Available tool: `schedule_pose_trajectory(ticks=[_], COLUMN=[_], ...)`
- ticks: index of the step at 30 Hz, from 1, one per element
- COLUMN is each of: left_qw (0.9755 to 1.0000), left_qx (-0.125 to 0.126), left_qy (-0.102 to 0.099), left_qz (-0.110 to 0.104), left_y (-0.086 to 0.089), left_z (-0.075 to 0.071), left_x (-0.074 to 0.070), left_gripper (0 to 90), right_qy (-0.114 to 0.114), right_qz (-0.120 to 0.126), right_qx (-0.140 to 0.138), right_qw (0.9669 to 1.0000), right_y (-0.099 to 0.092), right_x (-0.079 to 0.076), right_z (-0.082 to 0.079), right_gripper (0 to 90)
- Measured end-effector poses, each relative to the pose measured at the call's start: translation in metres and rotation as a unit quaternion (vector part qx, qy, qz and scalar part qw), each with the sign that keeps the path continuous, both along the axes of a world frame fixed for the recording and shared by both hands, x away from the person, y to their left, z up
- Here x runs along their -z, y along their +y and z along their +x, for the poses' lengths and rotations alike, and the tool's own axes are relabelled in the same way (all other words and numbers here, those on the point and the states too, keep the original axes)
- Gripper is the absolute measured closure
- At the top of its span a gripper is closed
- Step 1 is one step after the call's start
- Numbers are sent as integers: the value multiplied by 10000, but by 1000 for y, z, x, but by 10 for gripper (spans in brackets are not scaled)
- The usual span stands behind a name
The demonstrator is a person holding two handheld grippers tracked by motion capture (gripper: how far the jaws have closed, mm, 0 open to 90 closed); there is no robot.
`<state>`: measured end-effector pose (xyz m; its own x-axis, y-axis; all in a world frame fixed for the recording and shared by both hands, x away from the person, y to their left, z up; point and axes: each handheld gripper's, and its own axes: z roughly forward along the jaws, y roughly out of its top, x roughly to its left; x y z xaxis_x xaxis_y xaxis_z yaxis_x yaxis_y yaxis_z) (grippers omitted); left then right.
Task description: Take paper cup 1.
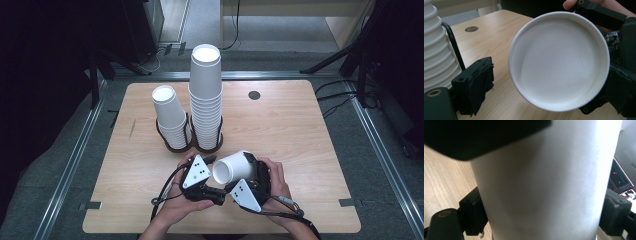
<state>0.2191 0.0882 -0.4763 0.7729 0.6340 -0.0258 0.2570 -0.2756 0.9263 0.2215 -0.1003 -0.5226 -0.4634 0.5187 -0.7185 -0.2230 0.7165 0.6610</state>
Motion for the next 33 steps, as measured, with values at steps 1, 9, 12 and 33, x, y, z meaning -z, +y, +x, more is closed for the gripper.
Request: schedule_pose_trajectory(ticks=[1, 9, 12, 33], left_qw=[10000, 9999, 9998, 9991], left_qx=[3, 136, 177, 258], left_qy=[1, 78, 104, 240], left_qz=[-6, -63, -46, -238], left_y=[0, -1, -1, 5], left_z=[0, 0, 0, 1], left_x=[0, 1, 1, 1], left_gripper=[59, 91, 126, 212], right_qy=[-1, 63, 89, 1], right_qz=[-12, -4, -24, -39], right_qx=[-25, -240, -311, -411], right_qw=[10000, 9997, 9995, 9991], right_y=[0, 1, 2, 1], right_x=[0, -1, 0, 1], right_z=[0, -3, -4, -5], right_gripper=[139, 138, 137, 111])
